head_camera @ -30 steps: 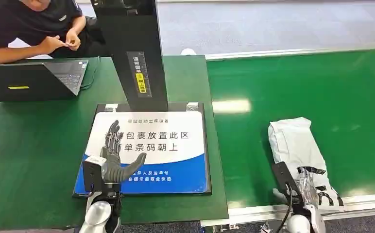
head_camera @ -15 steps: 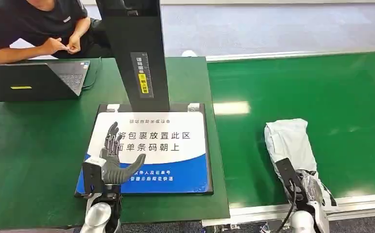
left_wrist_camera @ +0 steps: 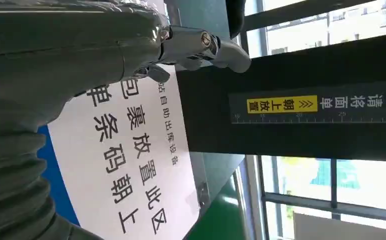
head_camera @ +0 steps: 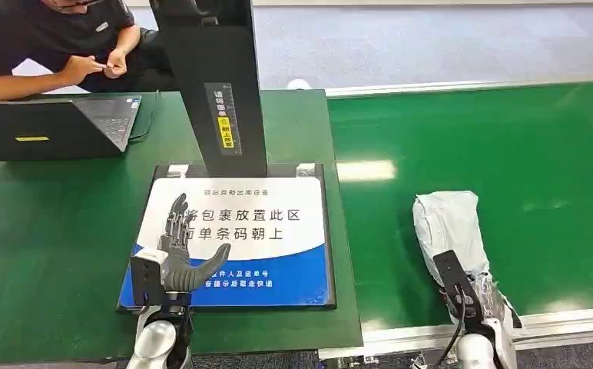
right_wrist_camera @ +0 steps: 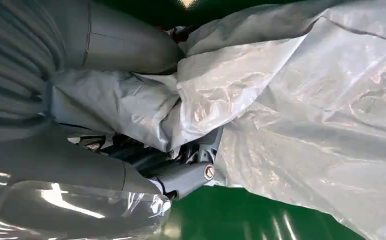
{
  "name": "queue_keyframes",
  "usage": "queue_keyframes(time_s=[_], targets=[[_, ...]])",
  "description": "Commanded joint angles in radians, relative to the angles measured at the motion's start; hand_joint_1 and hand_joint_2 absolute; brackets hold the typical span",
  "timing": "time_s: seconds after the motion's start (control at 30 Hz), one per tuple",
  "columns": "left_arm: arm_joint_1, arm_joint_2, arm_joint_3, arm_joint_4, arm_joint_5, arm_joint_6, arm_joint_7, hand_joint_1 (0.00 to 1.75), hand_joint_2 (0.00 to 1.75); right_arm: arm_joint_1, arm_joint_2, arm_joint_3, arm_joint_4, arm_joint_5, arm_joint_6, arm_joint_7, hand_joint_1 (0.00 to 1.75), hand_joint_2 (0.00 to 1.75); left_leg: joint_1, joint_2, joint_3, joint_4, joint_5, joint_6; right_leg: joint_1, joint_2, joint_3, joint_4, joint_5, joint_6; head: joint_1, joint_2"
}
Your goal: Moved the parcel from conveyor to table for the left to box.
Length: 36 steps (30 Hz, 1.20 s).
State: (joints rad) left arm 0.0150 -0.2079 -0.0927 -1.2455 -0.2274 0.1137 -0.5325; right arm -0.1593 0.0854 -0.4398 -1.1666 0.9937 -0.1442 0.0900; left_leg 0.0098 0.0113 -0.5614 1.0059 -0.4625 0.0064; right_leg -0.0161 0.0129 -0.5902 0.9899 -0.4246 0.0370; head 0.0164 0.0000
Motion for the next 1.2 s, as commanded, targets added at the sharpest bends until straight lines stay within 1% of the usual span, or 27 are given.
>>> queue_keyframes(time_s=[0.03,0.07,0.1,0.13,0.17,0.2,0.23,0.3,0.37,0.43,1.13,1.17,1.2], targets=[[-0.011,0.018,-0.013,0.015,0.002,-0.002,0.008,0.00,1.75,0.045,0.016,-0.035,0.040,0.072,-0.197,-0.017,1.75,1.75,0.000,-0.003,0.000,-0.001,0.001,0.000,0.001,-0.004,0.001,-0.001,0.000,-0.001,0.000,0.000],[-0.001,0.015,-0.010,0.001,0.000,0.001,0.008,0.00,1.75,0.055,0.040,-0.045,-0.015,0.075,-0.322,-0.073,1.75,1.75,0.000,-0.004,0.000,-0.002,0.002,0.000,0.000,-0.005,0.001,-0.002,0.001,-0.002,0.000,0.000],[0.006,0.013,-0.011,-0.006,-0.001,0.002,0.008,0.00,1.75,0.074,0.056,-0.043,-0.081,0.053,-0.423,-0.149,1.75,1.75,0.000,-0.003,0.000,-0.001,0.001,0.000,0.000,-0.004,0.001,-0.001,0.000,-0.001,0.000,0.000],[0.007,0.013,-0.012,-0.006,-0.002,0.003,0.006,0.00,1.75,0.083,0.062,-0.038,-0.113,0.042,-0.467,-0.189,1.75,1.75,0.000,-0.004,-0.001,-0.002,0.001,0.000,0.000,-0.004,0.000,-0.001,0.000,-0.002,0.000,0.000],[0.004,0.013,-0.015,0.001,-0.002,0.004,0.003,0.00,1.75,0.101,0.078,-0.028,-0.174,-0.007,-0.526,-0.258,1.75,1.75,-0.001,-0.005,-0.001,-0.001,0.001,0.000,-0.001,-0.005,0.000,0.000,0.000,-0.001,0.000,0.000],[-0.008,0.012,-0.019,0.017,-0.003,0.009,-0.005,0.00,1.75,0.110,0.129,-0.080,-0.276,-0.002,-0.554,-0.375,1.75,1.75,-0.002,-0.006,-0.002,-0.001,0.001,0.000,-0.002,-0.006,-0.002,0.001,0.000,-0.002,0.000,0.000],[-0.014,0.010,-0.021,0.024,-0.002,0.009,-0.006,0.00,1.75,0.105,0.160,-0.112,-0.315,-0.017,-0.554,-0.432,1.75,1.75,-0.003,-0.005,-0.004,0.000,0.001,0.001,-0.003,-0.006,-0.003,0.002,0.000,-0.001,0.000,0.000],[-0.039,0.011,-0.028,0.051,0.002,0.010,-0.008,0.00,1.75,0.087,0.233,-0.168,-0.384,-0.068,-0.554,-0.608,1.75,1.75,-0.004,-0.003,-0.007,0.000,0.001,0.000,-0.004,-0.003,-0.007,0.004,0.000,-0.002,0.000,0.000],[-0.057,0.010,-0.030,0.070,0.005,0.011,-0.010,0.00,1.75,0.072,0.264,-0.163,-0.433,-0.099,-0.554,-0.683,1.75,1.75,-0.004,-0.001,-0.007,-0.001,0.001,-0.001,-0.004,-0.002,-0.009,0.005,0.001,-0.003,0.000,0.000],[-0.063,0.010,-0.030,0.075,0.008,0.012,-0.011,0.00,1.75,0.085,0.264,-0.099,-0.466,-0.121,-0.554,-0.696,1.75,1.75,-0.003,-0.001,-0.007,-0.001,0.001,-0.001,-0.003,-0.002,-0.010,0.004,0.001,-0.003,0.000,0.000],[-0.063,0.010,-0.030,0.075,0.008,0.012,-0.011,0.00,1.75,0.085,0.264,-0.099,-0.466,-0.121,-0.554,-0.696,1.75,1.75,-0.003,-0.001,-0.007,-0.001,0.002,-0.001,-0.003,-0.001,-0.009,0.005,0.001,-0.003,0.000,0.000],[-0.060,0.012,-0.031,0.073,0.009,0.013,-0.014,0.00,1.75,0.088,0.264,-0.074,-0.452,-0.140,-0.554,-0.740,1.75,1.75,-0.003,-0.001,-0.006,-0.002,0.002,-0.001,-0.003,-0.002,-0.009,0.005,0.001,-0.004,0.000,0.000],[-0.062,0.013,-0.031,0.074,0.012,0.014,-0.015,0.00,1.75,0.088,0.264,-0.038,-0.440,-0.129,-0.554,-0.749,1.75,1.75,-0.003,0.000,-0.006,-0.002,0.002,-0.001,-0.003,-0.001,-0.009,0.004,0.001,-0.003,0.000,0.000]])
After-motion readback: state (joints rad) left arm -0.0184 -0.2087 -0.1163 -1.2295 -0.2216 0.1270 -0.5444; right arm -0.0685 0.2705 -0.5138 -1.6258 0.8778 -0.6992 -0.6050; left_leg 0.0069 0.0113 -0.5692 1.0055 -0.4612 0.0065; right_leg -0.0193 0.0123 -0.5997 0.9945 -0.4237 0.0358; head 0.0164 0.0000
